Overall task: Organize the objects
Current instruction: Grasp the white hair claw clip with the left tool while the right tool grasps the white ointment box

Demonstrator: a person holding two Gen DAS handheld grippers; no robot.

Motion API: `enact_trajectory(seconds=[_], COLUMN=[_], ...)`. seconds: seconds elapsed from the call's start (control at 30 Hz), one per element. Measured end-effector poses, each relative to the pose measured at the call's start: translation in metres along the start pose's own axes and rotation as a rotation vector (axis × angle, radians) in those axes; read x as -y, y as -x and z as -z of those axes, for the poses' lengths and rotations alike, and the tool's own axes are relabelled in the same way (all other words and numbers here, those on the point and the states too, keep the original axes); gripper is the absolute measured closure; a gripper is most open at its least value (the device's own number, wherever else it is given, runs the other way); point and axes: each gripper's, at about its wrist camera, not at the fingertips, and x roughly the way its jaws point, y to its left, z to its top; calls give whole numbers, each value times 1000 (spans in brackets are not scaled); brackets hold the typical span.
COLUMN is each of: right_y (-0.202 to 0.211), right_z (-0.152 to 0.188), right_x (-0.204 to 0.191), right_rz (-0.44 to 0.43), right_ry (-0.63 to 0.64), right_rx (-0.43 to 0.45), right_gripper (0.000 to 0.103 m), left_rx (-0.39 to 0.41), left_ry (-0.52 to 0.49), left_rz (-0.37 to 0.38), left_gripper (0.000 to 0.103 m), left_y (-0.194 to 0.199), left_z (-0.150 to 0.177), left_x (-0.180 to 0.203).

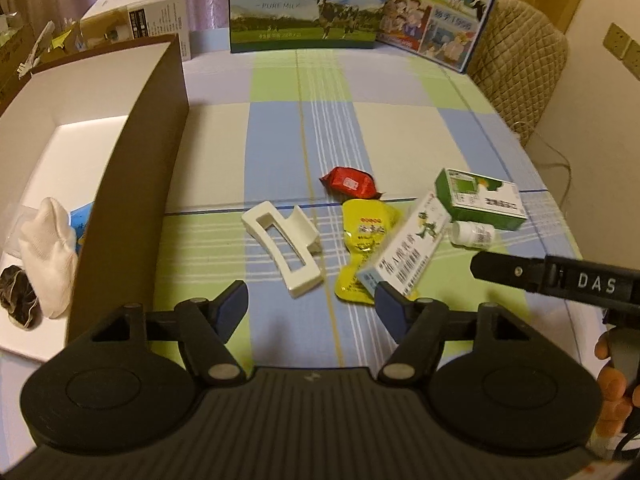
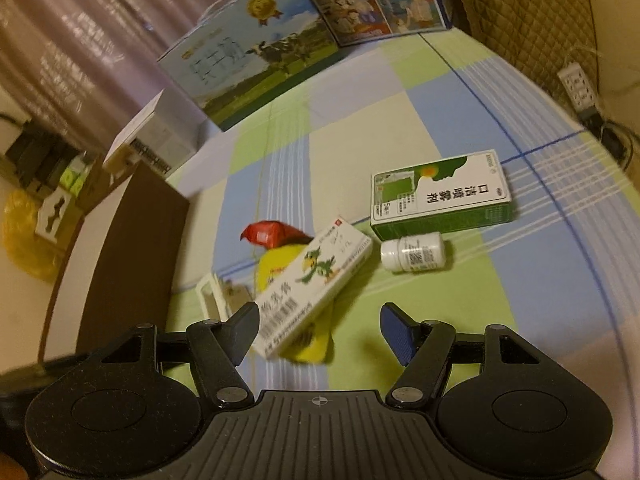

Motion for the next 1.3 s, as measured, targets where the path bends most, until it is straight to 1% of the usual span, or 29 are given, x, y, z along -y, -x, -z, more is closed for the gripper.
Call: enact_trajectory(seconds=[0.17,0.33,0.47,0.53,0.6,0.63,0.67,0.73,0.8,0.83,0.93,1.0,1.13,1.27,1.3], right_y=[-23,-43,-59,-65,-70,-72,-74,-75,-74,-73,-68,-67,-66,-64,-63], right_z=[-11,-15,-17,-20,-21,-21,-21,-23,-24,-25,-24,-22,-20,-16,-15], right_x=[2,0,-1,-2,-5,-5,-7,-11,-14,-16,-22,-23,-18,-14,-13], right_rz=[-12,-14,3,18,47,53,62,85,108,120,174,188,180,169,169], right_ry=[-68,-102,-127,-119,-96,-81,-58,-1,64,96,246,304,303,298,297], right_rx=[-30,-66,-87,-94,-104,-108,-111,-110,-117,-121,-111,-110,-105,-109,-111], right_gripper=[38,38,38,38,39,47,49,61,66,66,67,67,67,67,67], left_rx=[-16,-54,-74,-78,-84,-87,-90,-97,-101,-102,-100,-102,-114,-128,-129], left_ry=[-1,15,29,26,28,29,29,32,32,33,33,32,37,40,38], left_rz=[-13,-26,-23,-21,-19,-19,-17,-12,-8,-5,0,0,1,4,4], left_gripper=[38,38,39,41,41,41,41,41,41,41,41,41,45,46,50], left_y=[-21,-44,-54,-57,-61,-62,-64,-66,-67,-68,-70,-73,-82,-91,-93], left_z=[-11,-16,-18,-20,-21,-21,-22,-22,-22,-23,-25,-26,-27,-27,-26], left_x=[-1,-8,-13,-14,-15,-16,-16,-17,-17,-18,-18,-18,-19,-18,-18])
